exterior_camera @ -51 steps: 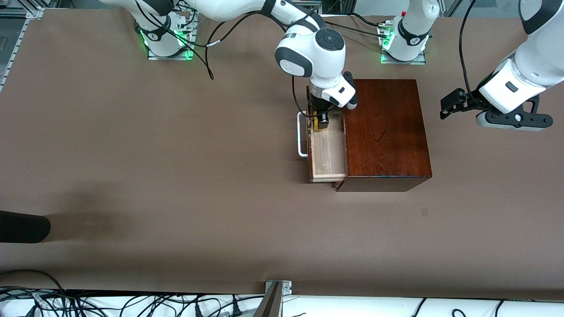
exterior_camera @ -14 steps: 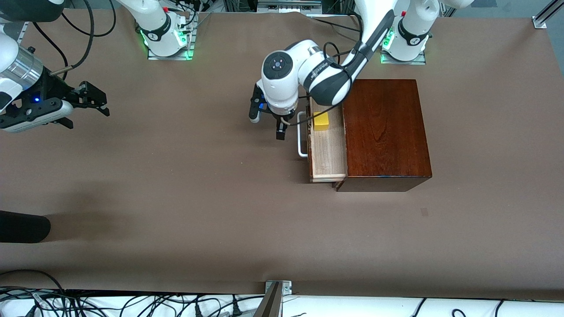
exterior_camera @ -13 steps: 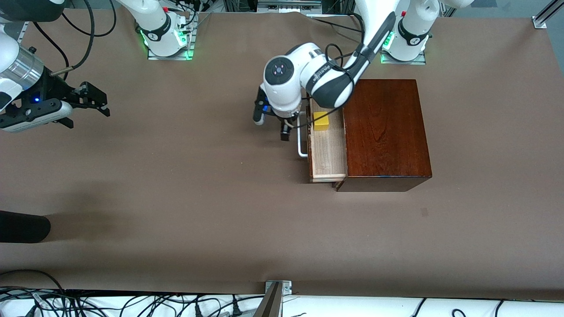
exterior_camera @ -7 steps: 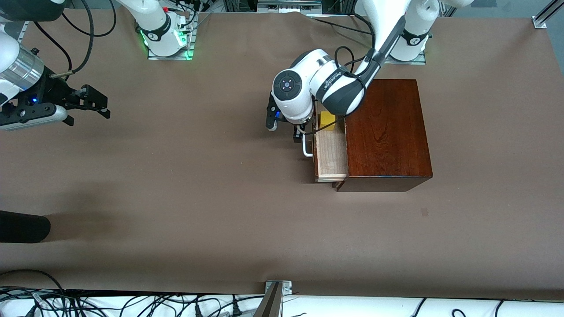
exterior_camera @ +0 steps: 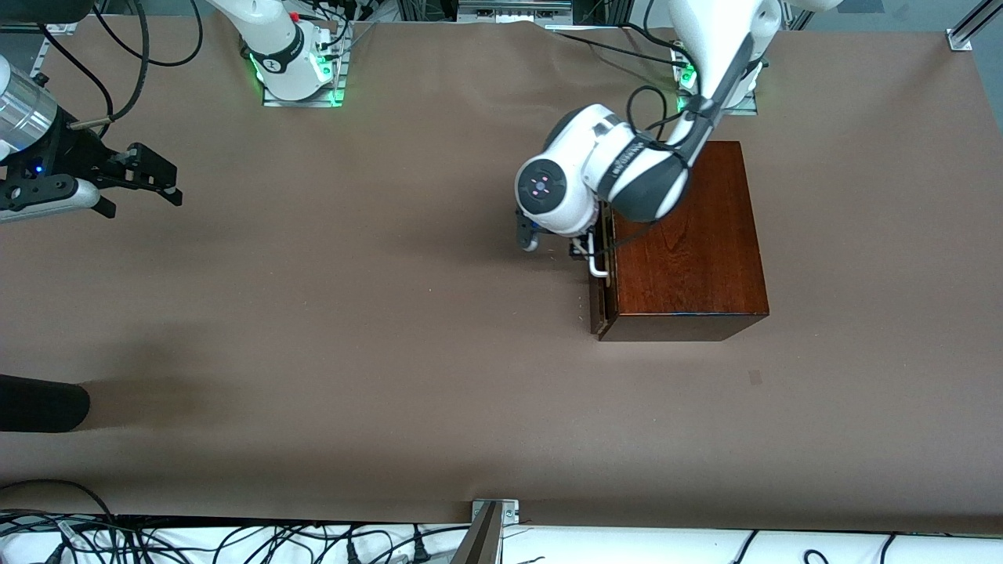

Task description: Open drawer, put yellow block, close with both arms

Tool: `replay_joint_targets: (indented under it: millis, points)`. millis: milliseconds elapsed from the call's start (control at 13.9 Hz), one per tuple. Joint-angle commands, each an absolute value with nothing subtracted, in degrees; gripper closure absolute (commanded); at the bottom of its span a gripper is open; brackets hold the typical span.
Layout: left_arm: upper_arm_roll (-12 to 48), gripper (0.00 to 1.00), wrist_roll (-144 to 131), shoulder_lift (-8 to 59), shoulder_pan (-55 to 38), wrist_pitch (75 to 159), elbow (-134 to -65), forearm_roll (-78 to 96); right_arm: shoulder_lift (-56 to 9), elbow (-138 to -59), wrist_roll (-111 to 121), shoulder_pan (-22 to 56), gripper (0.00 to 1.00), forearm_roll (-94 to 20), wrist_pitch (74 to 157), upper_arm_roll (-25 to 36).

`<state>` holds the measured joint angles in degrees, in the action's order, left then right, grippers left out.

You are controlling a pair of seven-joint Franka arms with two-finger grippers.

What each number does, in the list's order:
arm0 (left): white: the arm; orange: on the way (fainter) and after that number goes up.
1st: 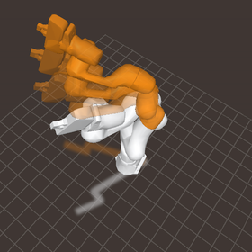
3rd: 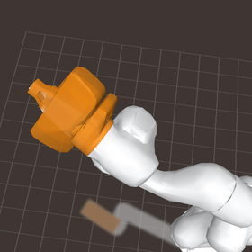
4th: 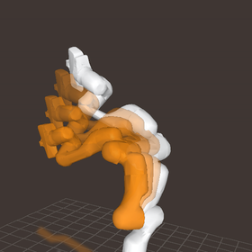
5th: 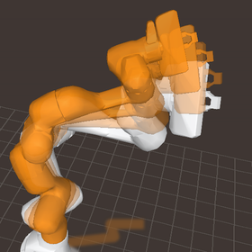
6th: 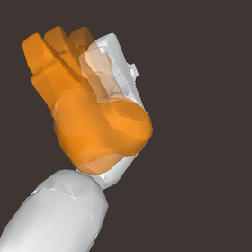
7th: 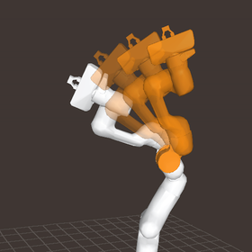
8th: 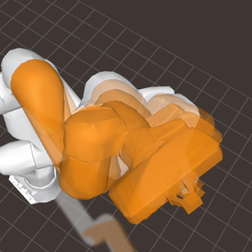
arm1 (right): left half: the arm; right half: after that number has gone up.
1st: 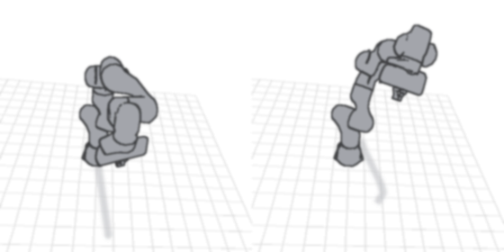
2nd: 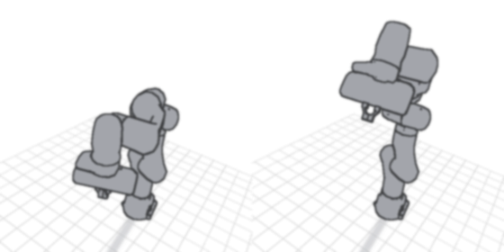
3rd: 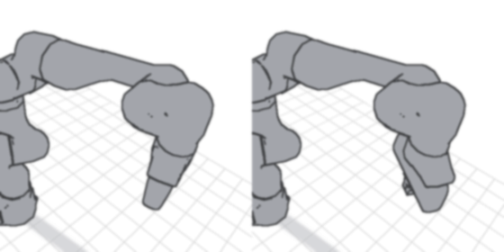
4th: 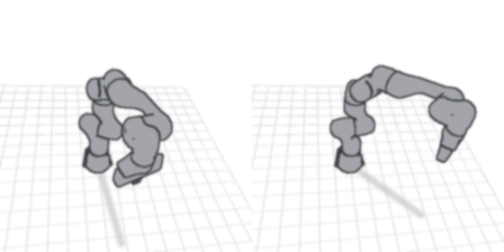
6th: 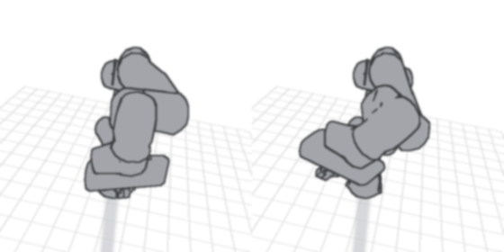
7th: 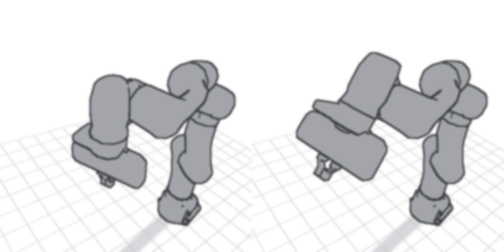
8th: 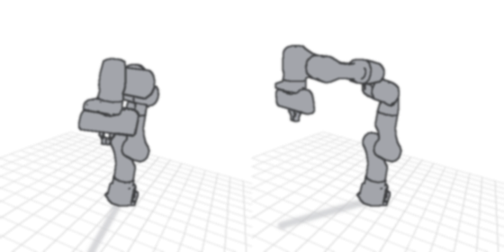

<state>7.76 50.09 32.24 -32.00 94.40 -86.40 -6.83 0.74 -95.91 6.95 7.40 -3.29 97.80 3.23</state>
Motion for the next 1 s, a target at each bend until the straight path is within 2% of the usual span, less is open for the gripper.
replay_joint_targets:
  millis: [0,143,287,574,717,932]
  points:
    - [7.12,0.0,49.4,28.75,-30.94,91.76,-87.19,-8.62,0.62,-94.75,5.72,7.73,0.0,-0.45,96.5,1.93]
    - [6.68,0.0,41.62,24.28,-29.81,91.41,-87.27,-8.27,0.53,-94.75,5.71,7.65,0.0,0.61,96.68,2.11]
    - [8.17,0.0,33.61,19.09,-23.93,91.32,-87.63,-8.17,0.53,-94.83,5.71,7.3,0.0,0.62,96.33,2.55]
    - [6.68,0.0,27.96,11.88,-15.66,92.02,-88.06,-8.17,0.44,-94.83,5.71,7.12,0.0,0.7,96.51,2.64]
    - [5.19,0.0,21.4,6.62,-13.11,95.07,-91.39,-7.48,0.44,-94.83,5.71,7.12,0.0,0.7,96.5,2.72]
    - [5.01,0.0,5.32,-1.3,-6.96,100.45,-100.35,-0.63,0.44,-94.83,5.71,7.12,0.0,0.7,96.5,2.72]
